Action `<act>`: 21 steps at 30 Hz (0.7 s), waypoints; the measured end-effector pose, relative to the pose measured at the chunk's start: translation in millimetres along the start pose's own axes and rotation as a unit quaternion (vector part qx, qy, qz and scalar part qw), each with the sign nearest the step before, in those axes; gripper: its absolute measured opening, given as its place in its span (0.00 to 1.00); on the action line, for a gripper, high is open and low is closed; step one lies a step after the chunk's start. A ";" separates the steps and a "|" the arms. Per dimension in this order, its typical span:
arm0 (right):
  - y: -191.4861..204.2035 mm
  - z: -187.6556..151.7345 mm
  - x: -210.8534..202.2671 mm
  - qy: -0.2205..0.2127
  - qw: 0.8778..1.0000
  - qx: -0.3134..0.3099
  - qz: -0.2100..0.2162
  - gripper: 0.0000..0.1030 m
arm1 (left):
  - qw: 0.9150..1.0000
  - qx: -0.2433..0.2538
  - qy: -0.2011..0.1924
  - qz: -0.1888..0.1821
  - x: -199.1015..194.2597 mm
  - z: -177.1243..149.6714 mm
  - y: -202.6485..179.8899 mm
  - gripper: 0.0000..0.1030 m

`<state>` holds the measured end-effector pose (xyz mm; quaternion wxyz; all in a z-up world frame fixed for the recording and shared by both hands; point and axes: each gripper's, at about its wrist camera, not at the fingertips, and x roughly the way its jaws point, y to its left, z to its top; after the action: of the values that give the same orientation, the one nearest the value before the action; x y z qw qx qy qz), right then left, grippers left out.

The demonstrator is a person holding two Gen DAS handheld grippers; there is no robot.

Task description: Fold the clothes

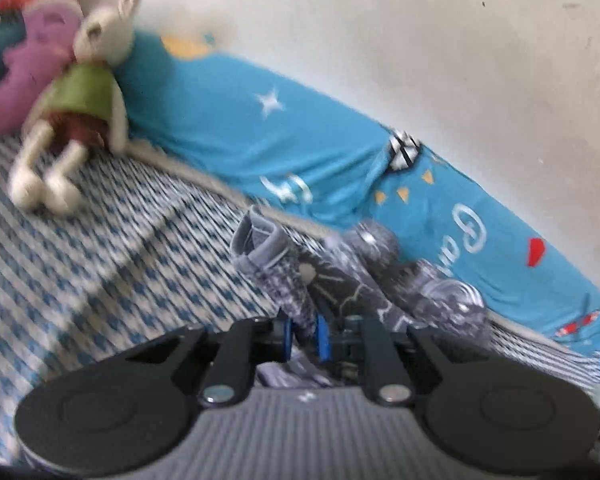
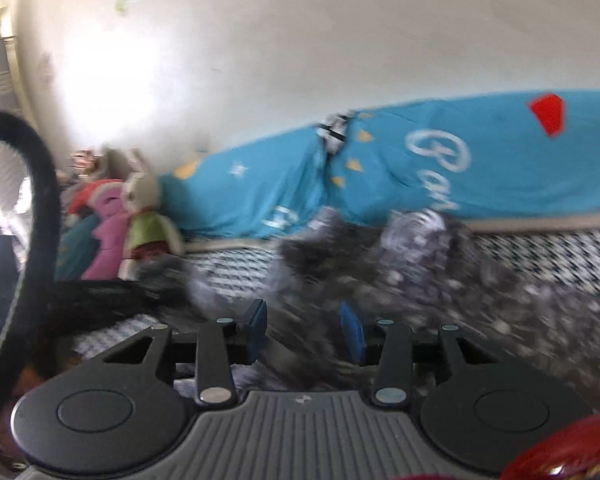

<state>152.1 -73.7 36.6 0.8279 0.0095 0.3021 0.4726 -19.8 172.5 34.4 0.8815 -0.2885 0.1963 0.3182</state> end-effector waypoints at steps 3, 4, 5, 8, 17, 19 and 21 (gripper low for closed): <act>-5.5 -1.2 3.2 0.012 1.000 0.012 -0.008 0.41 | 0.999 0.014 -0.033 0.037 -10.8 7.7 6.3 0.11; -6.5 -1.7 4.3 0.015 1.000 0.016 -0.009 0.41 | 0.998 0.018 -0.044 0.049 -14.4 10.2 8.4 0.11; -7.0 -2.2 5.2 0.018 1.000 0.018 -0.009 0.41 | 0.996 0.025 -0.053 0.060 -17.3 12.3 9.9 0.11; -3.6 -3.7 6.6 0.020 1.000 0.018 -0.008 0.41 | 0.992 0.040 -0.080 0.089 -27.4 19.7 18.5 0.11; 13.8 -7.9 27.1 0.035 0.999 0.012 -0.002 0.42 | 0.980 0.017 -0.121 0.157 -54.4 49.5 72.2 0.11; 17.0 -9.1 32.6 0.038 0.999 0.012 0.001 0.42 | 0.977 0.012 -0.127 0.172 -59.5 54.9 84.1 0.11; 20.2 -10.5 37.5 0.042 0.999 0.012 0.002 0.42 | 0.973 0.014 -0.136 0.188 -63.8 58.8 92.9 0.11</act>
<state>145.0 -35.9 15.7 0.8133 0.0003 0.3421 0.4706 -118.9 239.8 77.0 0.8279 -0.1881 0.1298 0.5121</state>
